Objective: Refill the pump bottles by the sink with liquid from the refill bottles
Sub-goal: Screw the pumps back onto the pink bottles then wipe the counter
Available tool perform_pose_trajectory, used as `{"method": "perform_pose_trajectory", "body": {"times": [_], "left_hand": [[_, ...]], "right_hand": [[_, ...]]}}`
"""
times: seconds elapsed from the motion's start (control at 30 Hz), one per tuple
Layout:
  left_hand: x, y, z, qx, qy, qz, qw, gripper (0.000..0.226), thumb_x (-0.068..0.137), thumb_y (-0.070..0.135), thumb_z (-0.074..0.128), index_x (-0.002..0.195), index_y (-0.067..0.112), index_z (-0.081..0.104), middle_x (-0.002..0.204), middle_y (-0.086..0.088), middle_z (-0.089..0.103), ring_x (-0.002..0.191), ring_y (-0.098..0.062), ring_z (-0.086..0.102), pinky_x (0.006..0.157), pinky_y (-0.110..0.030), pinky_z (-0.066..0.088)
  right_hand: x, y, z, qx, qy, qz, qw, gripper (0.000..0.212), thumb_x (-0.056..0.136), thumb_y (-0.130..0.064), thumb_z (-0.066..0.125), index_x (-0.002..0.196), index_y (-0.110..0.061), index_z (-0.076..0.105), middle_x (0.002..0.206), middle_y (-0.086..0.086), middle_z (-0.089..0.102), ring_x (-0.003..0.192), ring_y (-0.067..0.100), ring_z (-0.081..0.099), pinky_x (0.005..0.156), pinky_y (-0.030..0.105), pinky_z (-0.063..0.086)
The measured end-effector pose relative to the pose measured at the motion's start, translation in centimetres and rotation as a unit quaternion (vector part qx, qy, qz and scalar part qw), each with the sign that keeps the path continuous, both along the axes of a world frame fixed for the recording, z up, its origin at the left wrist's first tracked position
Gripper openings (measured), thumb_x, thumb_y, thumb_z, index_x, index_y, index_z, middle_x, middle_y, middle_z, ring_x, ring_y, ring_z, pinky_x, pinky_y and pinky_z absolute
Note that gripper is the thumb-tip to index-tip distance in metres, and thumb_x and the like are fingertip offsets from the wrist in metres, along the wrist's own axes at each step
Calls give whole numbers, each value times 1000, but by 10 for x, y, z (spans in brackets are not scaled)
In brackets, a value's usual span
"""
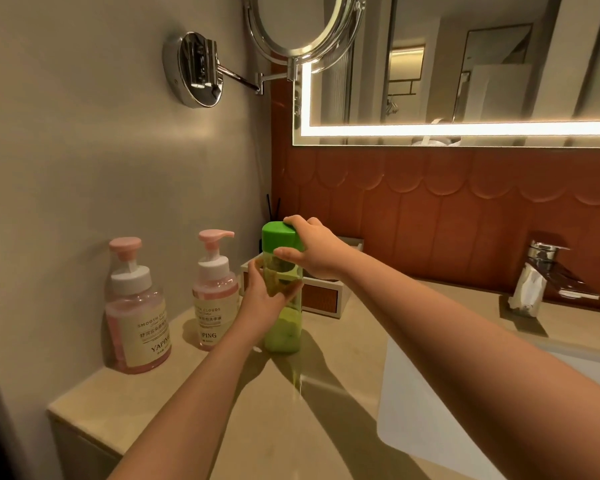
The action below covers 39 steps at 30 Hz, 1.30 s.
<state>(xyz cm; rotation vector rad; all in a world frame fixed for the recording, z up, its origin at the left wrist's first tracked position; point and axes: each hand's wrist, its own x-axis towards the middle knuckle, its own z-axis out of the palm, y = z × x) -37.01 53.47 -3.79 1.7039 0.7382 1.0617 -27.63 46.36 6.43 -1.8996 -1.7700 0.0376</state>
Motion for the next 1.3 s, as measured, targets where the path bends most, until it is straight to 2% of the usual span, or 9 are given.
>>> {"method": "perform_pose_trajectory", "body": {"times": [0.17,0.3,0.47,0.63,0.77,0.93,1.0,1.07,1.3], "left_hand": [[8,10,3,-12,22,26,999,67,84,30,64,138,29,23,136,-4,44,128,-25,41,106,-52,36],[7,12,5,7,49,53,997,67,82,39,64,137,22,30,137,-6,43,129,-27,41,104,-51,38],[1,6,4,-12,49,55,997,98,81,40,66,148,25,-4,154,-3,23,141,-27,22,111,-49,26],[-7,-17,1,27,41,87,995,83,85,38,62,148,19,12,153,-6,26,139,-25,26,111,-50,29],[-15,-54,-2,79,24,122,989,66,89,29,58,144,19,24,147,-1,31,132,-17,33,107,-33,30],[-26,-98,-6,127,66,11,990,26,91,27,56,115,26,49,116,9,52,106,-8,49,90,-30,47],[-28,-112,-8,135,116,-72,981,12,92,25,54,104,29,53,101,14,56,98,-7,54,76,-16,50],[-28,-123,-12,145,170,-122,967,8,94,26,52,100,31,54,97,15,57,93,-7,56,66,-11,47],[-9,-173,-11,168,267,-238,919,8,93,29,52,101,29,55,96,12,59,87,-7,61,67,-15,49]], "right_hand": [[1,16,2,-20,9,-17,1000,64,91,-32,54,143,-16,21,134,15,38,112,29,49,94,40,47],[3,18,-4,-28,30,-14,999,89,91,-27,56,147,-22,-12,138,18,39,115,31,51,96,44,46],[13,8,-18,-27,48,-35,998,93,92,-34,54,144,-23,-22,147,17,34,127,30,44,101,39,37],[24,-26,-27,-18,35,-70,997,70,94,-39,49,148,-17,11,139,15,46,124,28,46,100,38,39],[29,-65,-36,-3,-14,-105,994,32,94,-33,48,109,-8,62,107,11,67,95,26,61,85,43,50],[42,-115,-56,-77,3,-106,991,24,93,-32,51,104,-16,65,103,2,66,87,15,61,77,33,52],[48,-138,-63,-102,18,-106,989,24,93,-32,51,106,-16,63,104,1,65,88,14,60,78,31,52],[55,-159,-70,-113,27,-109,987,24,93,-31,52,107,-16,63,104,0,64,89,14,60,81,32,52],[81,-250,-93,-136,30,-150,979,19,93,-30,52,101,-20,64,97,0,66,83,11,61,77,30,53]]}}
